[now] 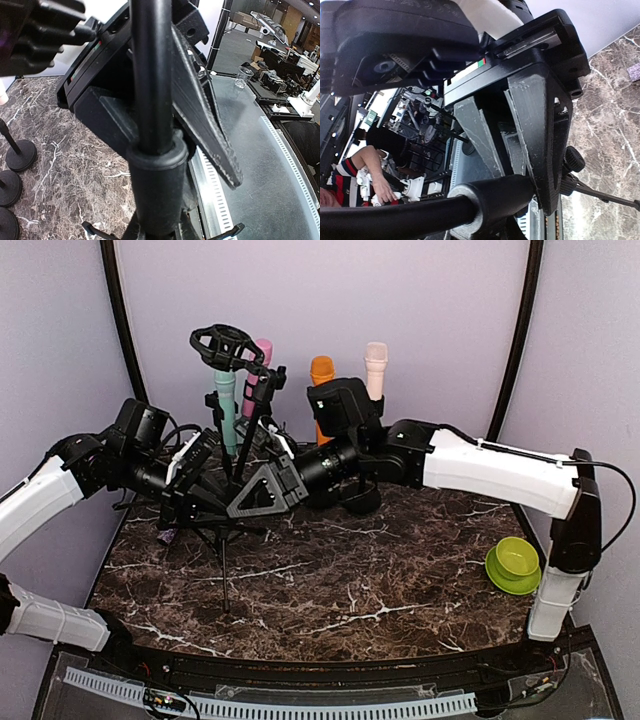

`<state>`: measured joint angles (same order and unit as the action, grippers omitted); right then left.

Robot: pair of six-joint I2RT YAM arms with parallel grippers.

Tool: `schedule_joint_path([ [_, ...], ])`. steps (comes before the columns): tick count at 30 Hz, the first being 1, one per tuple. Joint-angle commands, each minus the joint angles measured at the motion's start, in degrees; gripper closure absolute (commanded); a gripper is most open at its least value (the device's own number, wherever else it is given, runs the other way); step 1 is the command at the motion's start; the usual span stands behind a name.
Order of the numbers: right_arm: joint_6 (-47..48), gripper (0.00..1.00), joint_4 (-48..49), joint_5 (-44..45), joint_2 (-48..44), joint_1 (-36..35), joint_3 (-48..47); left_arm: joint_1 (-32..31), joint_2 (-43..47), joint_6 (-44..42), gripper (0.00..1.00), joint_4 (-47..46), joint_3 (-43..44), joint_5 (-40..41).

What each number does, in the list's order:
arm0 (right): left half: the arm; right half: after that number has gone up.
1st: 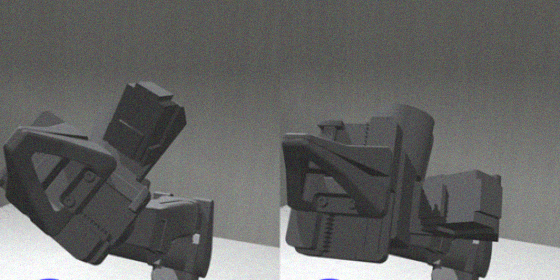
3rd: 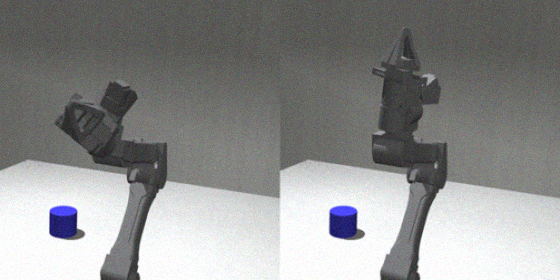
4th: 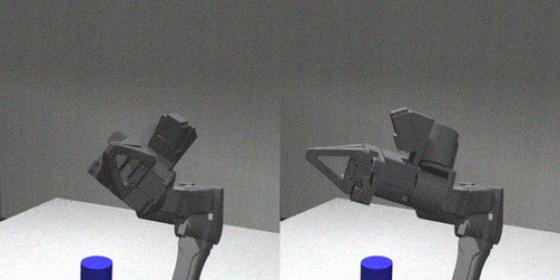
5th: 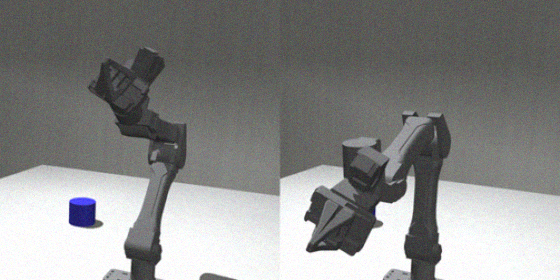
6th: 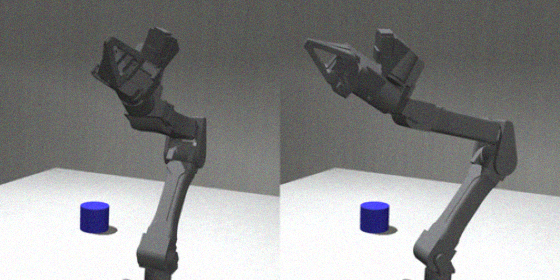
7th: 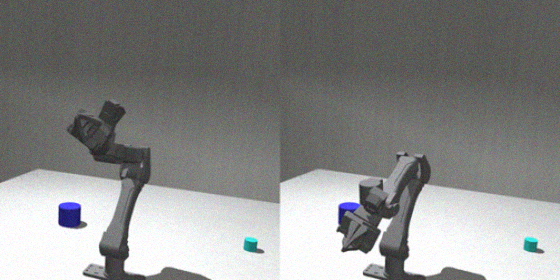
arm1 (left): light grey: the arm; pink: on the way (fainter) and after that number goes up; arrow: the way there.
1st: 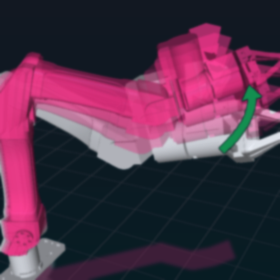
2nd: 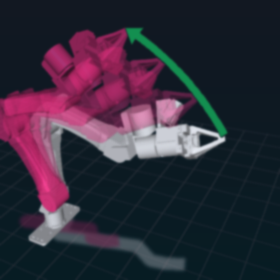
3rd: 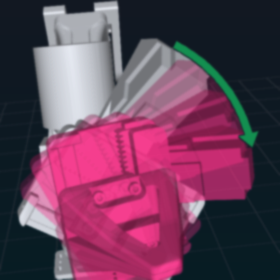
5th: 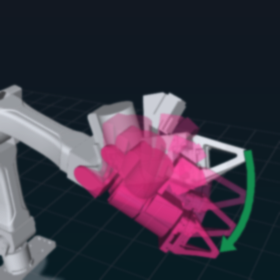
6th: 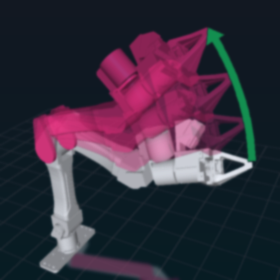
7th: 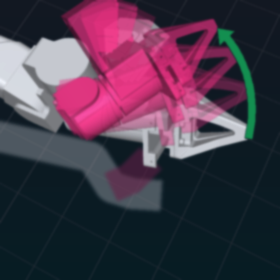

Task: Remove the microphone from the stand
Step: Unscrew the knob on the stand of the microphone stand.

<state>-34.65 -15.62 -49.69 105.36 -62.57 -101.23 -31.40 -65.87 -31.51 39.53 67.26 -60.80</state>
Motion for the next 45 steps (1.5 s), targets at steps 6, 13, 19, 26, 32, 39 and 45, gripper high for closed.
schedule_joint_path([
  [6,-21.1,1.0,33.5,-10.9,-4.9,-0.9,10.4,-0.7,0.0,-7.1,1.0,-3.6,1.6,-3.1],
  [13,-45.2,1.0,67.5,-12.9,-2.4,-0.9,16.0,-1.7,0.4,-9.5,1.0,-8.2,1.2,-2.5],
  [19,-65.1,1.0,93.8,-10.7,3.4,-0.9,14.6,-2.4,1.2,-11.7,1.0,-15.6,-0.6,-2.2],
  [26,-77.6,1.0,106.0,-8.3,8.5,-1.2,10.2,-2.8,-0.5,-12.8,1.0,-25.0,-1.5,-3.0],
  [32,-80.8,1.0,109.2,-6.4,9.7,-1.4,9.6,-3.1,-2.7,-15.2,1.0,-24.6,1.4,-3.3],
  [39,-78.5,0.65,107.7,-4.9,8.1,-0.8,12.5,-3.1,-1.9,-16.0,1.0,-22.4,1.9,-2.9],
  [45,-38.0,0.33,61.3,-5.4,-5.7,3.5,20.5,-3.1,0.5,-2.0,1.0,-23.1,-0.8,-3.3],
])
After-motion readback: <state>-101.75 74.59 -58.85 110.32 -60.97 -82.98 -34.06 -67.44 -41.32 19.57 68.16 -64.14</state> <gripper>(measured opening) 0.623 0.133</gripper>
